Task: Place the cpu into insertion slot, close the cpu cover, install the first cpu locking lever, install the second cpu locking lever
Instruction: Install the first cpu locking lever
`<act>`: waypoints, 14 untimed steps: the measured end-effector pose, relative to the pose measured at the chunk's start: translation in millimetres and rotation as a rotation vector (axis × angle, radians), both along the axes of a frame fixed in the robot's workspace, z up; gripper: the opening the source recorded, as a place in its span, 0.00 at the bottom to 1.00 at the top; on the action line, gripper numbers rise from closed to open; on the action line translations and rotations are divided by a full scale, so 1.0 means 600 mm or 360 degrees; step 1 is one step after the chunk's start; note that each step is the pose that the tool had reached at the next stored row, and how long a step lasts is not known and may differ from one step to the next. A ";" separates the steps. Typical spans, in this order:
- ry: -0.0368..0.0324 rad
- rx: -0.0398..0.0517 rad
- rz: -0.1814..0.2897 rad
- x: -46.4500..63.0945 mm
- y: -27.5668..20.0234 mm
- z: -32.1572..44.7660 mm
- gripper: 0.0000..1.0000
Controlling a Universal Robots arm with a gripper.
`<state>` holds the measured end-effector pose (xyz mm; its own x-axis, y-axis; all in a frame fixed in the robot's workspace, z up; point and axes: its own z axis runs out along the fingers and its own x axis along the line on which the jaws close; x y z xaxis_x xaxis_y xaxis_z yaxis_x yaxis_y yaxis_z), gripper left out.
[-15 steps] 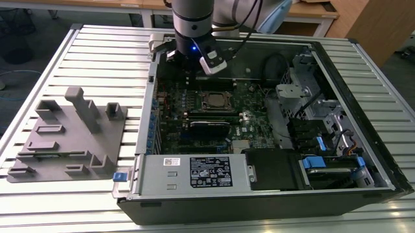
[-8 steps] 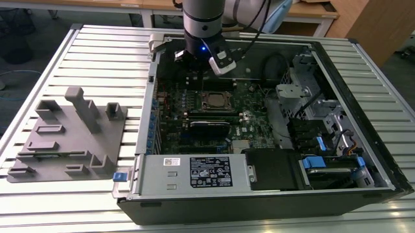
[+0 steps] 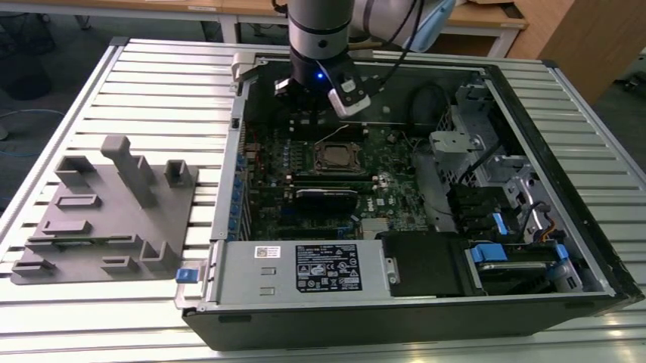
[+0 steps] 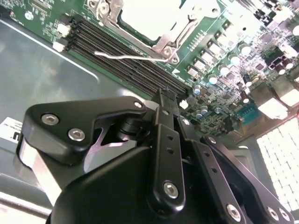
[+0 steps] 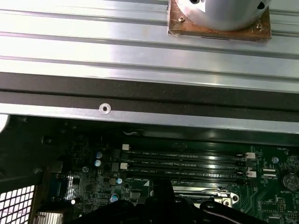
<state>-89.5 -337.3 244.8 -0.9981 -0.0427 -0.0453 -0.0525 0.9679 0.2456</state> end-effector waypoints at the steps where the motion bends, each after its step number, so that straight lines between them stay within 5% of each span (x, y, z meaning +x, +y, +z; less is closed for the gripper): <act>1: 0.0000 0.0000 0.0000 0.002 0.0000 0.000 0.10; 14: 0.0000 0.0000 0.0000 0.007 -0.0001 -0.003 0.10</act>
